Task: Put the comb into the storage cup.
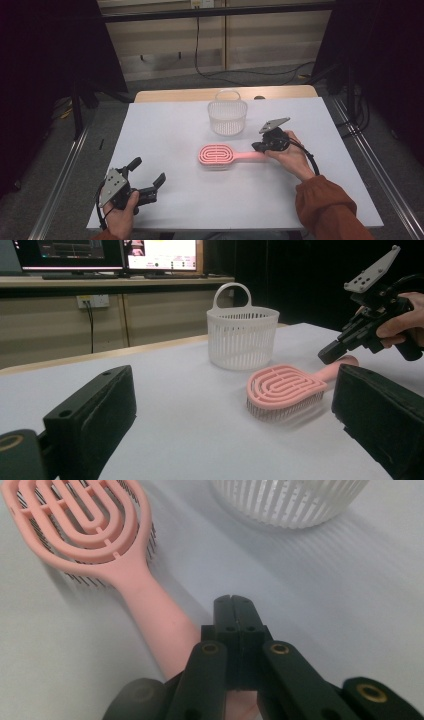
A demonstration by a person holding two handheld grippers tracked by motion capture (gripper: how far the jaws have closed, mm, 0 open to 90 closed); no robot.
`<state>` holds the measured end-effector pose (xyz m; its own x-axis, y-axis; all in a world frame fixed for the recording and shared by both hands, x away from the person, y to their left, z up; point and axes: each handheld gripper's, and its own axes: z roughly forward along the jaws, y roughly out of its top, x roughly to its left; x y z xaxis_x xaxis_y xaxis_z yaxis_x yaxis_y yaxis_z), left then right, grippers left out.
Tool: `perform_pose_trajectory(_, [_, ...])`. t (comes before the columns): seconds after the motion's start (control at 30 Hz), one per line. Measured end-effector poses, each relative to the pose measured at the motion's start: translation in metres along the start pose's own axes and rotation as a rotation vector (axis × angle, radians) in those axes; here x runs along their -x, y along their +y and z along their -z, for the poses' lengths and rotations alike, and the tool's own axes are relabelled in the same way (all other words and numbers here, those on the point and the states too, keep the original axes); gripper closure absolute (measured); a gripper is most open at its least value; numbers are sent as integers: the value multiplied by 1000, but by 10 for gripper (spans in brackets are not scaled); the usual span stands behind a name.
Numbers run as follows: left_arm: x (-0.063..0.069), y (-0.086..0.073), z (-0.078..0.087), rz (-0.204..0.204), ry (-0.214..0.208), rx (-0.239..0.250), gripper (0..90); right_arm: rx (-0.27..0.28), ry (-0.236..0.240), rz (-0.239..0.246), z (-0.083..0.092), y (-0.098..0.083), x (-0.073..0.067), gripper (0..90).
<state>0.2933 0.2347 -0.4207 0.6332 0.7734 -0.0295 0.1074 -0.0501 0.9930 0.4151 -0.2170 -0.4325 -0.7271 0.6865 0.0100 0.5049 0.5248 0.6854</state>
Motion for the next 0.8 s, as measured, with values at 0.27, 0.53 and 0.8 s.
perform_pose_trajectory(0.27, [0, 0, 0, -2, 0, -1, 40, -2, 1, 9, 0, 0, -3, 900])
perform_pose_trajectory(0.53, [0, 0, 0, 0, 0, 0, 40, 5, 7, 2, 3, -4, -4, 900])
perform_pose_trajectory(0.8, [0, -1, 0, 13, -2, -4, 40, -9, 8, -10, 6, -6, -8, 900])
